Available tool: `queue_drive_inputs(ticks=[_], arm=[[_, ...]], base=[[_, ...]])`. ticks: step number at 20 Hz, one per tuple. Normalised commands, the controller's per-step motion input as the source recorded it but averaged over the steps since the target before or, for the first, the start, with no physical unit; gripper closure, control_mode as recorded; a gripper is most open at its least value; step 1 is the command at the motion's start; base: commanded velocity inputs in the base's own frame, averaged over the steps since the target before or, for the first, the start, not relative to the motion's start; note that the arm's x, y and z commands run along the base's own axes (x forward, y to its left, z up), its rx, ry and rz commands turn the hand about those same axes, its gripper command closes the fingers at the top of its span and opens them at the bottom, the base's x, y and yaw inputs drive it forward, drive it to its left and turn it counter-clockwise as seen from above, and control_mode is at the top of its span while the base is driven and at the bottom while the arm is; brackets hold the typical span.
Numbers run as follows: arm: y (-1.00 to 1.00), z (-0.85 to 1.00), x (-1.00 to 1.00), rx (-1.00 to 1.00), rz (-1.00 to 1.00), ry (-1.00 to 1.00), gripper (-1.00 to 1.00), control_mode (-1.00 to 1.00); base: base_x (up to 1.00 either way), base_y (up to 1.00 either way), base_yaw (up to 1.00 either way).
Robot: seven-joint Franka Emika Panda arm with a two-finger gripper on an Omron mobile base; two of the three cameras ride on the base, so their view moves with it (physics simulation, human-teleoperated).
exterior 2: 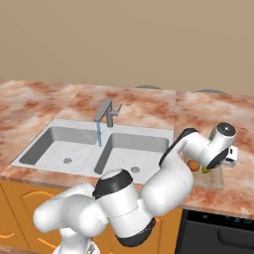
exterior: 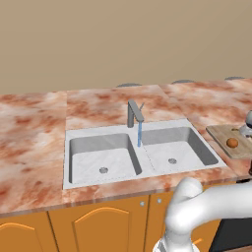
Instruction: Pick the tangerine, banana from the sink and place them on the cutting board to airdry. Then turn off the sink faucet.
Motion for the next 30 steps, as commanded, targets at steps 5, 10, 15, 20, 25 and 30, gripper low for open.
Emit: queue_drive_inputs(ticks=[5, 10, 15, 20, 25, 30], arm=[[-0.15, -0.20, 0.15, 0.02, 0.00, 0.03, 1.00, -1.00], [-0.12, -0.22, 0.10, 0.01, 0.00, 0.03, 1.00, -1.00], [-0.05, -0.23, 0.15, 0.02, 0.00, 0.04, 1.00, -1.00], [-0.02, -0.24, 0.17, 0.02, 0.00, 0.05, 1.00, -1.00], [-0.07, -0.22, 0.16, 0.02, 0.00, 0.04, 1.00, -1.00], [-0.12, -0.21, 0.14, 0.02, 0.00, 0.03, 1.00, -1.00]], base=[[0.00, 0.00, 0.00], [0.00, 0.00, 0.00], [0.00, 0.00, 0.00], [0.00, 0.00, 0.00], [0.00, 0.00, 0.00], [0.00, 0.00, 0.00]])
